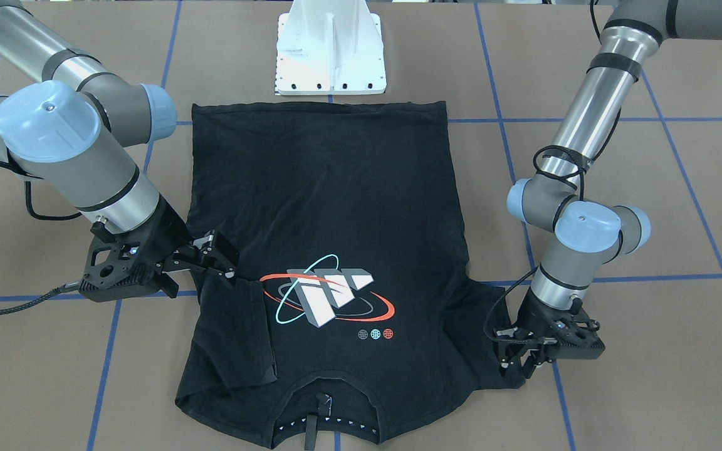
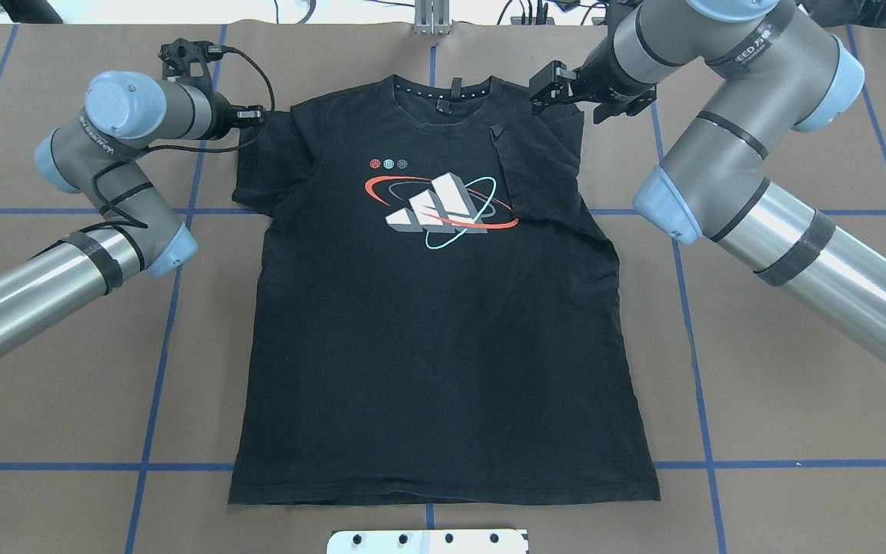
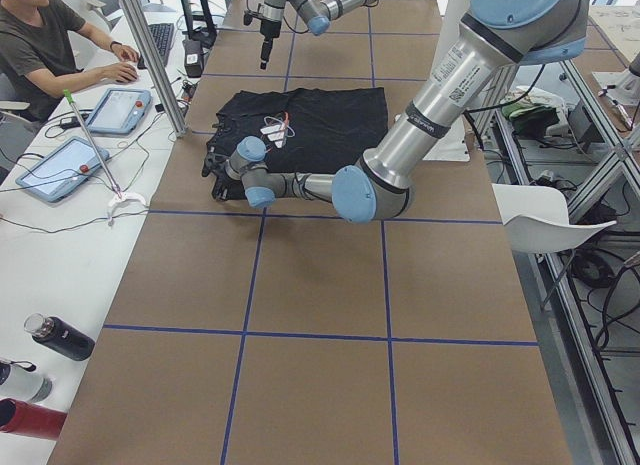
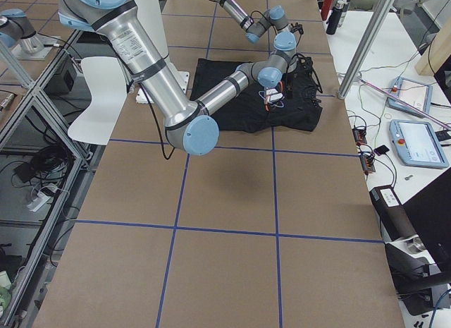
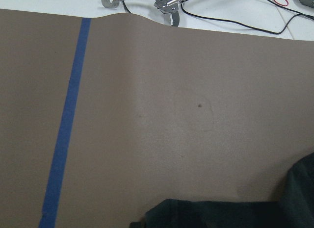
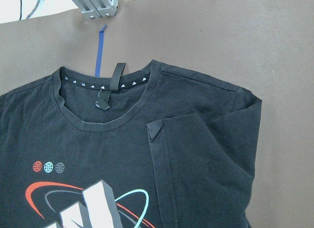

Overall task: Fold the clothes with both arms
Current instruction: 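Reach the left gripper to the sleeve nearest it and grasp it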

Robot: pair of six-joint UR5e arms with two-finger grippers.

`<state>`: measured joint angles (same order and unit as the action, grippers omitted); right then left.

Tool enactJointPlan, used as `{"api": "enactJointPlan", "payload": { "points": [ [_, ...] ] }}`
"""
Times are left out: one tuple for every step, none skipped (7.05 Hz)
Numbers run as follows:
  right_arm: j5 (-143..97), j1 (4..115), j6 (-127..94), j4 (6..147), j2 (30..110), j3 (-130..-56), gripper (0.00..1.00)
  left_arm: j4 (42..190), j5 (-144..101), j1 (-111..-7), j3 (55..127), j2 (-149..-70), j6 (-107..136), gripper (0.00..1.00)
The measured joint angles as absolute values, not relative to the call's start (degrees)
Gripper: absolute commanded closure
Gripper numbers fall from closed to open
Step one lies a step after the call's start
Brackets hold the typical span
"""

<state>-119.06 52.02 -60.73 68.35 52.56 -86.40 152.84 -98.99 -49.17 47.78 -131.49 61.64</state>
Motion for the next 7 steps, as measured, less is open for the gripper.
{"api": "enactJointPlan", "payload": {
  "points": [
    [-119.03,52.01,-60.73,68.32,52.56,-86.32,0.00,152.85,-98.98,-49.16,47.76,-131.45,61.62,0.53],
    [-119.01,52.00,-60.73,68.30,52.53,-86.27,0.00,152.84,-98.98,-49.14,47.74,-131.44,61.61,0.62],
    [-119.01,52.01,-60.73,68.29,52.50,-86.24,0.00,152.83,-99.01,-49.14,47.72,-131.44,61.61,0.79],
    [-119.00,52.02,-60.73,68.29,52.49,-86.23,0.00,152.84,-99.05,-49.13,47.73,-131.46,61.61,0.98],
    [-119.00,52.03,-60.73,68.31,52.48,-86.23,0.00,152.83,-99.04,-49.11,47.80,-131.48,61.61,1.00],
    [-118.98,52.03,-60.73,68.35,52.47,-86.22,0.00,152.79,-99.01,-49.11,47.88,-131.48,61.55,1.00],
    [-118.97,52.03,-60.73,68.37,52.47,-86.22,0.00,152.74,-99.03,-49.13,47.97,-131.48,61.46,1.00]
  ]
}}
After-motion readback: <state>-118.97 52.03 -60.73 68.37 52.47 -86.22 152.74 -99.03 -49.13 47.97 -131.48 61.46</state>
